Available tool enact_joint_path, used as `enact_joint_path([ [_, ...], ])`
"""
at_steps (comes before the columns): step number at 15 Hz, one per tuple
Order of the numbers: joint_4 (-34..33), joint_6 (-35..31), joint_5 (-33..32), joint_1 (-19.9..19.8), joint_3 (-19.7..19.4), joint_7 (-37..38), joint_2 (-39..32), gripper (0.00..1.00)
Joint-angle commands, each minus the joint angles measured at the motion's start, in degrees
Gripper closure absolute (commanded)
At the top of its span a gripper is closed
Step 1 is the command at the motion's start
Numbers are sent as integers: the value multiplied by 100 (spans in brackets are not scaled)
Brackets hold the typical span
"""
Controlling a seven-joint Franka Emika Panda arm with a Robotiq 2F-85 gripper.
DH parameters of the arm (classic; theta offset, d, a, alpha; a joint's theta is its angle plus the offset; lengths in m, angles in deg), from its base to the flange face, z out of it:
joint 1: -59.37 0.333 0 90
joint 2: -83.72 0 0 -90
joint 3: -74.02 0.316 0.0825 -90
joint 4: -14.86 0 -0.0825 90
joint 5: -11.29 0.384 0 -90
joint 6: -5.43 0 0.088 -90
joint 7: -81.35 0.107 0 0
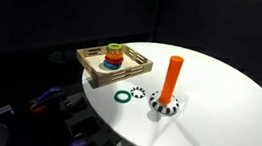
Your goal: Remove the light green ring from the box
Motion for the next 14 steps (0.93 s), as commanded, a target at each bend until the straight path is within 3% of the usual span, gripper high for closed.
enact_joint_path([
  [1,-12,15,6,-12,9,-7,-2,0],
  [5,-12,15,6,-12,9,-7,-2,0],
  [14,-700,-257,118,52,71,120,-792,0],
])
